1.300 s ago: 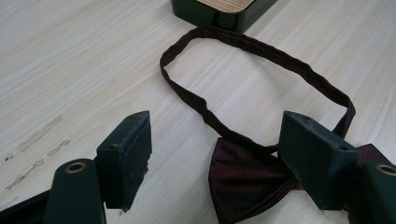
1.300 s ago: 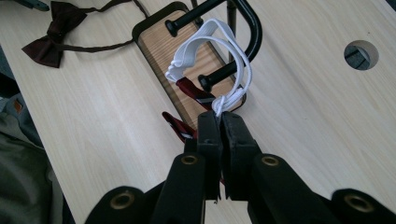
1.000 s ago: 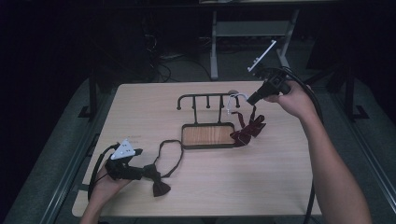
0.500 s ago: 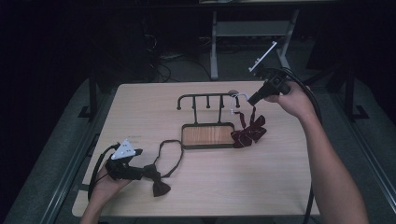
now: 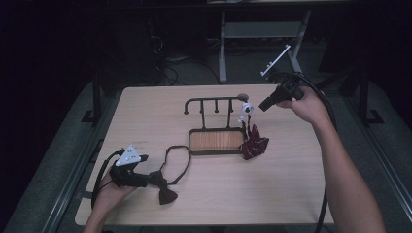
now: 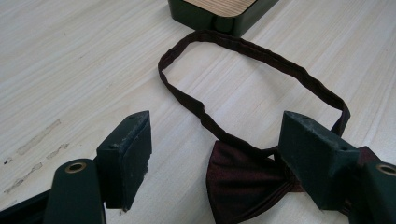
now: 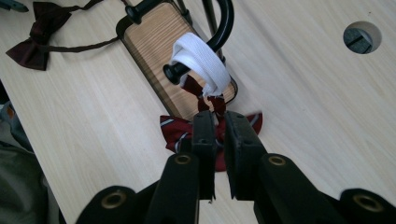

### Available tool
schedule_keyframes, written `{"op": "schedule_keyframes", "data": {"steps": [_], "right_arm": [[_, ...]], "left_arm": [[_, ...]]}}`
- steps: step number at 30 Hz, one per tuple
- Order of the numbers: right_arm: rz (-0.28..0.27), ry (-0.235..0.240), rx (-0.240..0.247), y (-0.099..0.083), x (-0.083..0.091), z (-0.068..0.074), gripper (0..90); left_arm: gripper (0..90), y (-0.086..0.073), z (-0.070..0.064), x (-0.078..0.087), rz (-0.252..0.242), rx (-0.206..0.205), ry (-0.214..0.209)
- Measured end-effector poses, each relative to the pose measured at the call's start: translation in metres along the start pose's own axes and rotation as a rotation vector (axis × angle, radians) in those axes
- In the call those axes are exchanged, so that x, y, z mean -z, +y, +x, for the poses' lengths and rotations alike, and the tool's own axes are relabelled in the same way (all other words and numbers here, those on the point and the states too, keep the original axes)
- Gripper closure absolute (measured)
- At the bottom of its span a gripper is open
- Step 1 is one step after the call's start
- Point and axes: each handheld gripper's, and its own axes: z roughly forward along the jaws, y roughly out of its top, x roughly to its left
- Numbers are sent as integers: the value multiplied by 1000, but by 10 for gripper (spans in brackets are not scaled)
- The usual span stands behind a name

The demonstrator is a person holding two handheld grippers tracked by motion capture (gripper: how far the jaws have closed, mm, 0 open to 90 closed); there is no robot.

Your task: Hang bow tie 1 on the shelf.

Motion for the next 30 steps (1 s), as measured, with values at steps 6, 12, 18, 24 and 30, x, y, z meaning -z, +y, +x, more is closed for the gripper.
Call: {"op": "schedule_keyframes", "data": {"steps": [6, 12, 18, 24, 30], "right_arm": [[-7, 15, 11, -7, -1, 2, 800], [-20, 23, 21, -17, -3, 3, 773], [-31, 34, 30, -26, -2, 5, 758], [-42, 44, 40, -36, -1, 10, 731], [-38, 52, 43, -46, -5, 13, 714]], "left_arm": [[262, 0, 0, 0, 0, -1, 1], [262, 0, 0, 0, 0, 0, 0], [262, 0, -1, -1, 3, 1, 0], [262, 0, -1, -1, 4, 0, 0], [262, 0, -1, -2, 10, -4, 1]]}}
